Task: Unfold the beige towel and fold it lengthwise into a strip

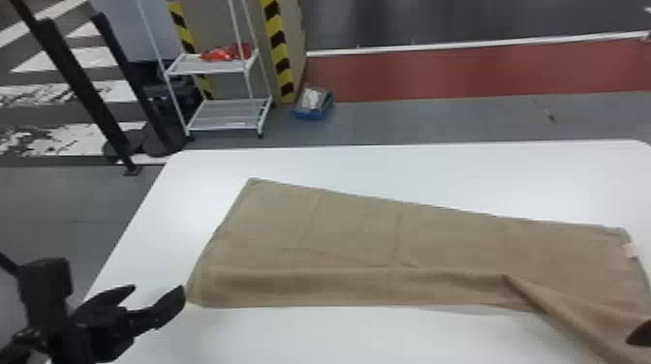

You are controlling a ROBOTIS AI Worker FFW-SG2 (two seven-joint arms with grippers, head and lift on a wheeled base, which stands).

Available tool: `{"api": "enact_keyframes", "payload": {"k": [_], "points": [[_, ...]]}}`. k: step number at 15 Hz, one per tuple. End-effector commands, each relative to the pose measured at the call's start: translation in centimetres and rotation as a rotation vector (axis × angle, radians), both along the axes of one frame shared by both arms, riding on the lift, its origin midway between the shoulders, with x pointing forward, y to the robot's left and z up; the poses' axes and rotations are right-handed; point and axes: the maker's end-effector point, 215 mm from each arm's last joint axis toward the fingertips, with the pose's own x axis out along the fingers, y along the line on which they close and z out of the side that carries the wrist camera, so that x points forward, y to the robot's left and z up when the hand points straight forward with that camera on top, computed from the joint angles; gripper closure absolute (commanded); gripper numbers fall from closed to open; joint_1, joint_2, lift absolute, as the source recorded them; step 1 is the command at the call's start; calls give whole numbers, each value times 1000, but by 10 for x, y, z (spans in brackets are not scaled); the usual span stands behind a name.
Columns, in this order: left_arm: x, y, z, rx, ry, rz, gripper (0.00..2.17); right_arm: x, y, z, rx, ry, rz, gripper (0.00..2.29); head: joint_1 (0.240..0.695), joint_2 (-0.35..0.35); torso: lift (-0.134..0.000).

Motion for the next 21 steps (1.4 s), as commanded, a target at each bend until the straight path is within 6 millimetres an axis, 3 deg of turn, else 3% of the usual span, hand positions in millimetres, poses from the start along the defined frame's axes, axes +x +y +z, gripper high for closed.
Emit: {"api": "enact_keyframes", "payload": {"k": [1, 7, 9, 15, 17, 21], "points": [[-3, 1, -3, -8, 4, 6, 26, -5, 3, -3, -5, 12, 9, 505, 695, 181, -126], [-3, 1, -9, -21, 5, 7, 26, -19, -9, -4, -24, 30, -17, 508, 695, 183, -126], [-3, 1, -9, -23, 6, 7, 26, -20, -15, -10, -36, 42, -24, 768, 695, 179, -126], [-4, 1, -13, -26, 12, 7, 26, -24, -22, -19, -56, 63, -42, 795, 695, 158, -126], [-4, 1, -13, -26, 12, 7, 26, -21, -31, -15, -62, 59, -67, 1220, 695, 156, -126], [-4, 0, -12, -24, 11, 3, 22, -10, -39, 11, -9, 7, -112, 1396, 695, 135, -126]]}}
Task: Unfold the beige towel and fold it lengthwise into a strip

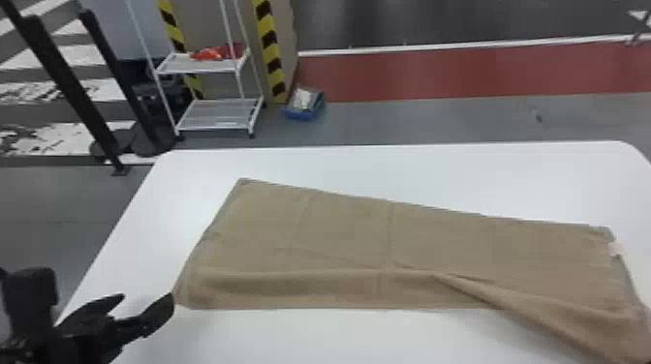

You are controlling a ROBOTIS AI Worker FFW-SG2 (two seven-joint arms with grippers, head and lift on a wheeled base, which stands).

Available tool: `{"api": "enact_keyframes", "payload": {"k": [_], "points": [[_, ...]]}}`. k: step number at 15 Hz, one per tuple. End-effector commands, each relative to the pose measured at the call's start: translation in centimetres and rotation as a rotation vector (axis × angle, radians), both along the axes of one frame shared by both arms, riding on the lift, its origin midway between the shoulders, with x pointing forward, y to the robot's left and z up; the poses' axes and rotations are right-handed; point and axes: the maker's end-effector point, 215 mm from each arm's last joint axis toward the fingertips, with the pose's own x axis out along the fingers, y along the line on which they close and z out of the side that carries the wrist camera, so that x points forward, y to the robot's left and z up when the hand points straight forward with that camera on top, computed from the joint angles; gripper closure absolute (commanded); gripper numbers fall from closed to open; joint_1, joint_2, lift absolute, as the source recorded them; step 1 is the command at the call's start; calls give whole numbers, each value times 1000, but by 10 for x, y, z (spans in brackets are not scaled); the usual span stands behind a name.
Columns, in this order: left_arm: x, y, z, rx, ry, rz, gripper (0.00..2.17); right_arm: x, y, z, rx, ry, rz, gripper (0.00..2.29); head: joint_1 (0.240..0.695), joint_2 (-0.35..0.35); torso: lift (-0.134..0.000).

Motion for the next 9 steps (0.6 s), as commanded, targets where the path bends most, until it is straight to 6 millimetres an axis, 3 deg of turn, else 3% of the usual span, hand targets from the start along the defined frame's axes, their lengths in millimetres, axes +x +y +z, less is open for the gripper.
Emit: {"api": "enact_keyframes", "payload": {"k": [1, 3, 6, 9], "points": [[2, -3, 3, 1, -8, -14, 22, 10, -6, 22, 53, -47, -36, 1450, 695, 131, -126], [7, -12, 12, -3, -34, -78, 29, 20, -13, 46, 107, -99, -69, 1450, 695, 120, -126], [23, -27, 39, 187, -86, -336, 80, 20, -23, 51, 110, -108, -96, 1450, 695, 60, -126], [19, -21, 29, 325, 31, -547, 80, 19, -21, 50, 112, -104, -90, 1447, 695, 30, -126]]}}
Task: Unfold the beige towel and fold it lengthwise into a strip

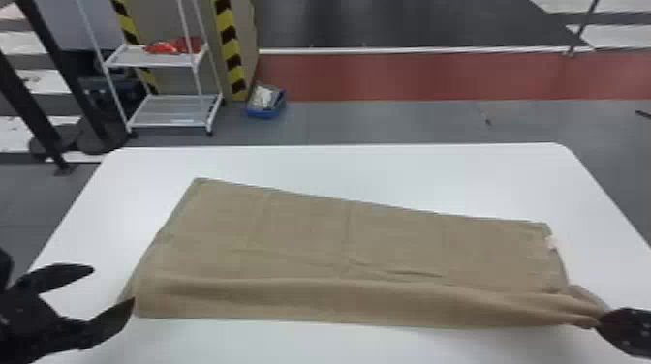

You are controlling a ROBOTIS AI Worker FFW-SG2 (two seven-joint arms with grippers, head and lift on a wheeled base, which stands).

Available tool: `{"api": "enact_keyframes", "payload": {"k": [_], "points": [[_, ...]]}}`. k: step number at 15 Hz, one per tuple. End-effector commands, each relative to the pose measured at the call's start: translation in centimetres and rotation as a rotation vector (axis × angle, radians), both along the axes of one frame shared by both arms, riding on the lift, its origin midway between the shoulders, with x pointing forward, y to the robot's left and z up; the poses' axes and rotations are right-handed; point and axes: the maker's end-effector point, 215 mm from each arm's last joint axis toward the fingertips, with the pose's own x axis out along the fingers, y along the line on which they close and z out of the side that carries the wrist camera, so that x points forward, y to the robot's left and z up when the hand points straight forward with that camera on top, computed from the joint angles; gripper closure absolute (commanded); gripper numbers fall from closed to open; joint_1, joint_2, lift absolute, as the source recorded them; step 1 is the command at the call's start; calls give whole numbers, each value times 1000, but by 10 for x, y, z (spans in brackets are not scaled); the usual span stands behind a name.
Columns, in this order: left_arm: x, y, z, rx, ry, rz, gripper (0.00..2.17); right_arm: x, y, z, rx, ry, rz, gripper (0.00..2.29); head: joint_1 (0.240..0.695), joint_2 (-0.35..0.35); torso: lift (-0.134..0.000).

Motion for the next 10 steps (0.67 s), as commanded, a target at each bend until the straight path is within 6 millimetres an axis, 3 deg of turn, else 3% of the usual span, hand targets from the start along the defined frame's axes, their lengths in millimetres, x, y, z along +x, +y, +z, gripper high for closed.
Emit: {"api": "enact_keyframes", "payload": {"k": [1, 4, 5, 8, 10], "points": [[-1, 16, -7, 159, 66, -135, 80, -1, 2, -1, 1, 5, 6, 1447, 695, 29, -126], [-8, 9, -21, 468, 69, -384, 259, -1, 1, -1, 0, 7, 4, 1447, 695, 43, -126], [-10, 9, -23, 500, 67, -412, 353, -2, 2, -2, 3, 8, 6, 1447, 695, 46, -126], [-11, -14, -34, 552, 78, -522, 360, -2, 5, -3, 9, 12, -9, 1447, 695, 42, -126], [-7, -13, -47, 612, 102, -535, 360, -3, 5, 2, 6, 5, -13, 1447, 695, 21, -126]]}}
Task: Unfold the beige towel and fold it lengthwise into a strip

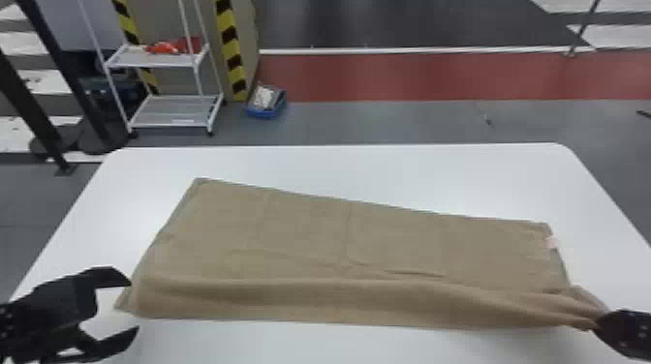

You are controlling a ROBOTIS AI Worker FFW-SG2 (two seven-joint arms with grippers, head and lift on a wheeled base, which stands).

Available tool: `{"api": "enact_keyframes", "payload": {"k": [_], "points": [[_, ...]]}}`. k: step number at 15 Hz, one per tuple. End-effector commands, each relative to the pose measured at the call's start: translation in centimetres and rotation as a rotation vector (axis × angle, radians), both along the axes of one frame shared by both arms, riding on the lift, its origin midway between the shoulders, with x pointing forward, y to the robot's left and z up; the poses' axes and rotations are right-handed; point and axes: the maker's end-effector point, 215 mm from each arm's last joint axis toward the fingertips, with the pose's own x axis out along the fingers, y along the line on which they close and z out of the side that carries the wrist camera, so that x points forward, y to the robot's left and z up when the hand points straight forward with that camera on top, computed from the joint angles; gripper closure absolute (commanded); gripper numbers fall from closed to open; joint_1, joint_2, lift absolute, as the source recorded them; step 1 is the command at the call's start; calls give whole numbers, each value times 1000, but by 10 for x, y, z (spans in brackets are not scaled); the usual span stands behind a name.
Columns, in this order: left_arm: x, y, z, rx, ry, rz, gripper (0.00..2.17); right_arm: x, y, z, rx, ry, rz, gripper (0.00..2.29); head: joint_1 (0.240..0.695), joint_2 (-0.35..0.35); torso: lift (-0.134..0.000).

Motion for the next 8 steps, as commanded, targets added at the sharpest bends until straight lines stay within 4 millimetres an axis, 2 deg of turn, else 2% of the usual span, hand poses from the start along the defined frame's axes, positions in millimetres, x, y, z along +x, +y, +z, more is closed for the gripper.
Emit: {"api": "enact_keyframes", "payload": {"k": [1, 2, 4, 7, 8], "points": [[2, 1, -10, 43, 18, -12, 367, -1, 1, 3, 0, -1, 0, 1447, 695, 16, -126], [1, 6, -15, 59, 29, -2, 451, -1, 1, 3, 0, -1, 0, 1447, 695, 17, -126], [0, 18, -25, 88, 51, 39, 458, -1, 0, 3, -3, -2, 1, 1447, 695, 22, -126], [-5, 38, -31, 88, 87, 128, 1099, 1, 1, 4, -2, -5, 6, 1447, 695, 52, -126], [-7, 42, -32, 87, 97, 147, 1119, 1, 1, 4, -2, -5, 5, 1447, 695, 59, -126]]}}
